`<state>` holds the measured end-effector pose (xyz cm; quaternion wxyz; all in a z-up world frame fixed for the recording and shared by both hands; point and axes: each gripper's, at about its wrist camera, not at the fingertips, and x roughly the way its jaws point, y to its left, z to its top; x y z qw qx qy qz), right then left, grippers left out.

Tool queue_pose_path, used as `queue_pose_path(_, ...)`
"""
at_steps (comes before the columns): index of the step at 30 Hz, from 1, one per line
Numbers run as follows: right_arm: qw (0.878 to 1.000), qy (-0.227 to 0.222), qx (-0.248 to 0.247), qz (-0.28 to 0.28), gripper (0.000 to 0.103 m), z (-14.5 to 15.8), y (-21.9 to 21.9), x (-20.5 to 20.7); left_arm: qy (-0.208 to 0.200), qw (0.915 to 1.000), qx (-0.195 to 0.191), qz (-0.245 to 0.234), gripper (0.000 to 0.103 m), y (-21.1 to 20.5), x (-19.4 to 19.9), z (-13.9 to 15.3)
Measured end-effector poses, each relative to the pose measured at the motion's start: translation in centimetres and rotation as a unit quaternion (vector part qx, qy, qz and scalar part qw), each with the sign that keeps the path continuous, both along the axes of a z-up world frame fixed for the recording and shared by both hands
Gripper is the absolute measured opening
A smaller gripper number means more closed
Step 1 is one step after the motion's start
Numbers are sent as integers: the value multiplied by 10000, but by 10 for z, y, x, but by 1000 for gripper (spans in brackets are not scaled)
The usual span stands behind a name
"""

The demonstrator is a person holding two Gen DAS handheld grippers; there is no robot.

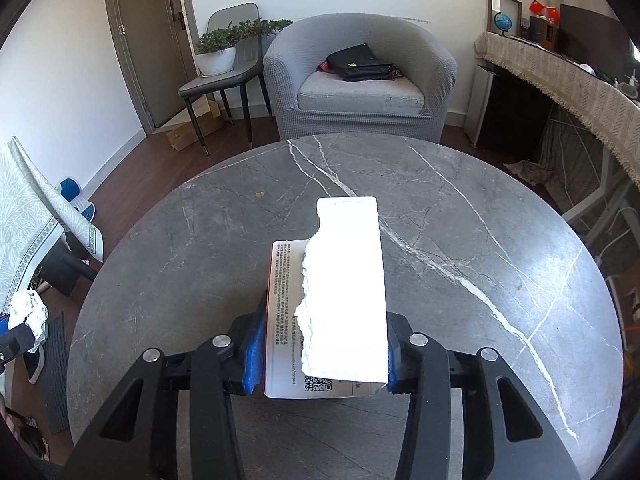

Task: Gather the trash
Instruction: 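Carry the crumpled paper over the green bin and release it with the left gripper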

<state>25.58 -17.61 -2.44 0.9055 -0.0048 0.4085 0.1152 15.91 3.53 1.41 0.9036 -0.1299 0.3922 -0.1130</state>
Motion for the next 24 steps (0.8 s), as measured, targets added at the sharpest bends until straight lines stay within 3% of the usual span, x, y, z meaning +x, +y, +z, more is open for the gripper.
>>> queue_pose_path(9,9993,-73,192,297,45,8,42,2,42,9997,160,201,53,27,-7,-4)
queue_pose_path(24,9901,-84,373,1348,45,16,129,-25,371,9962,671,405,53,65,-15,-32)
